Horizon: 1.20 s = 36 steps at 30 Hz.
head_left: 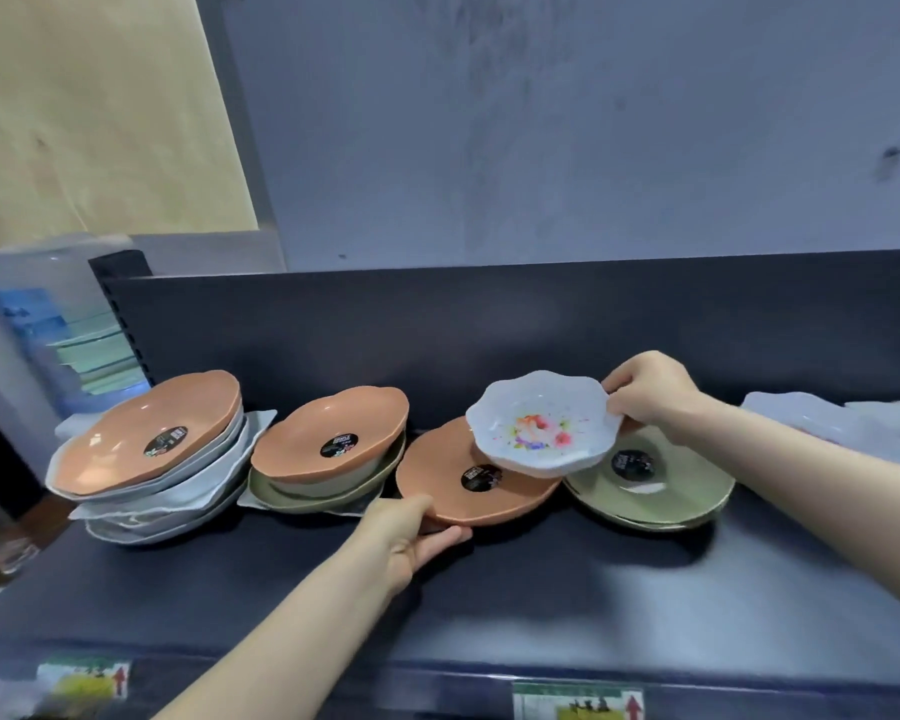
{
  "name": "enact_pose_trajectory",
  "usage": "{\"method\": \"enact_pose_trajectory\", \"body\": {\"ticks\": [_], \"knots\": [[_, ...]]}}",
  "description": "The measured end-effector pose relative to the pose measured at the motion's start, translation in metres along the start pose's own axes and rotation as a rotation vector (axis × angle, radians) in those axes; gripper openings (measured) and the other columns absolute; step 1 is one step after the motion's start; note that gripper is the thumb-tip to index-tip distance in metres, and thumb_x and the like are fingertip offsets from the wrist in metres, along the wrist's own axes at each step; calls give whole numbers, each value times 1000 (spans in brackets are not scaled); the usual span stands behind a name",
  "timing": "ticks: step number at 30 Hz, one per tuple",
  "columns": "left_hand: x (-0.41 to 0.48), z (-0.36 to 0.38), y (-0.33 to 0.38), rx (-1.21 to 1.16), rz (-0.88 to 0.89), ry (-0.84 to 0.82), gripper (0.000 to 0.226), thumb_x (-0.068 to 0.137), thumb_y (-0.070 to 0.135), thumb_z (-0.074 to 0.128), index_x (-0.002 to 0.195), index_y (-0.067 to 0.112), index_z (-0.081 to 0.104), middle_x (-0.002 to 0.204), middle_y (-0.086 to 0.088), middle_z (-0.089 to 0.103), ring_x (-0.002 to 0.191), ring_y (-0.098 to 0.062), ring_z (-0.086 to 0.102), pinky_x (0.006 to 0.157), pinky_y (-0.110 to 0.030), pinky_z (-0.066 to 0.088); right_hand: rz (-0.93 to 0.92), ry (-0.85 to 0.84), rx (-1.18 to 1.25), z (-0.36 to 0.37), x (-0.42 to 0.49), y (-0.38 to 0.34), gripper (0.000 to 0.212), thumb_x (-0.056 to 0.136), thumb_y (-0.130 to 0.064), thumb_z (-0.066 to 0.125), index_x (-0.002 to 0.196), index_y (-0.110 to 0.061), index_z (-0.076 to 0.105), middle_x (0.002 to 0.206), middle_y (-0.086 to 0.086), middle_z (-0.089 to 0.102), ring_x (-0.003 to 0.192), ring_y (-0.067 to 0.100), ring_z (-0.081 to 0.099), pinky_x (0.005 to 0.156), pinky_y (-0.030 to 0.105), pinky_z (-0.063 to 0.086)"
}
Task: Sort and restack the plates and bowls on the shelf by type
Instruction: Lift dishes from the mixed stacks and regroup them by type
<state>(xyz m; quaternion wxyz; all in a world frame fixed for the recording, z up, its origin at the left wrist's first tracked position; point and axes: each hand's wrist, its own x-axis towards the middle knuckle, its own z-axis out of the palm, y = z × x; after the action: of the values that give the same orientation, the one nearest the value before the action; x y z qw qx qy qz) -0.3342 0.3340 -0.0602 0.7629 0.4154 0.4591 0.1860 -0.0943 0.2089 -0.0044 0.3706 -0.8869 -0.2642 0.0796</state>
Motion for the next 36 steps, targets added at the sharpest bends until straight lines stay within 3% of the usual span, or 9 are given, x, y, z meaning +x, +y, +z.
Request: {"method": "enact_pose_trajectory", "body": {"ticks": [3,5,9,15,19,23,26,32,36], "knots": [[-12,-1,-1,-21,15,-41,16,90,-9,39,81,-8,52,49,-21,64,36,-31,63,36,-26,53,91,51,118,-26,-15,13,32,67,14,50,76,-1,76,79,9,68,55,28,68,60,33,62],[-20,2,-3,-20,46,-58,15,90,-9,39,81,-8,50,63,-25,63,35,-30,62,37,-26,53,152,105,179,-45,-22,25,32,67,16,50,80,2,76,80,11,67,57,28,65,58,30,61],[-29,15,-10,-3,98,-87,14,90,-9,37,81,-7,48,77,-25,58,35,-28,62,39,-24,54,307,207,308,-81,-34,56,33,66,18,50,94,14,68,84,17,61,57,32,65,71,42,57],[-30,48,-13,33,146,-105,11,90,-9,39,84,-7,48,79,-25,59,37,-28,64,38,-23,54,388,325,371,-134,-45,108,32,70,22,51,96,13,68,106,24,63,48,30,62,42,28,56],[-33,74,-15,39,156,-100,12,90,-9,40,81,-5,47,79,-24,59,58,-35,65,40,-23,55,440,367,369,-162,-28,149,37,67,19,53,100,10,67,103,21,64,45,28,65,59,32,54],[-36,101,-18,27,175,-75,13,89,-9,40,80,-4,48,78,-24,60,39,-27,64,41,-24,56,456,401,372,-177,-9,185,36,61,18,55,91,7,70,101,23,68,54,33,68,75,48,56],[-35,118,-19,4,181,-62,10,89,-9,41,85,-6,50,83,-26,61,43,-30,66,40,-25,55,461,393,351,-179,3,206,35,56,18,55,84,6,72,88,21,70,54,31,63,73,51,56],[-38,143,-27,-21,180,-3,10,89,-9,40,89,-6,49,89,-28,60,71,-37,62,46,-29,57,359,304,86,-172,15,222,29,62,13,46,49,-11,55,66,13,66,41,19,43,48,24,40],[-42,152,-35,-16,185,47,14,89,-11,39,81,-4,47,82,-26,60,70,-37,61,48,-29,56,200,302,-126,-166,31,233,29,72,4,52,79,-16,71,68,7,63,57,26,53,53,27,44]]}}
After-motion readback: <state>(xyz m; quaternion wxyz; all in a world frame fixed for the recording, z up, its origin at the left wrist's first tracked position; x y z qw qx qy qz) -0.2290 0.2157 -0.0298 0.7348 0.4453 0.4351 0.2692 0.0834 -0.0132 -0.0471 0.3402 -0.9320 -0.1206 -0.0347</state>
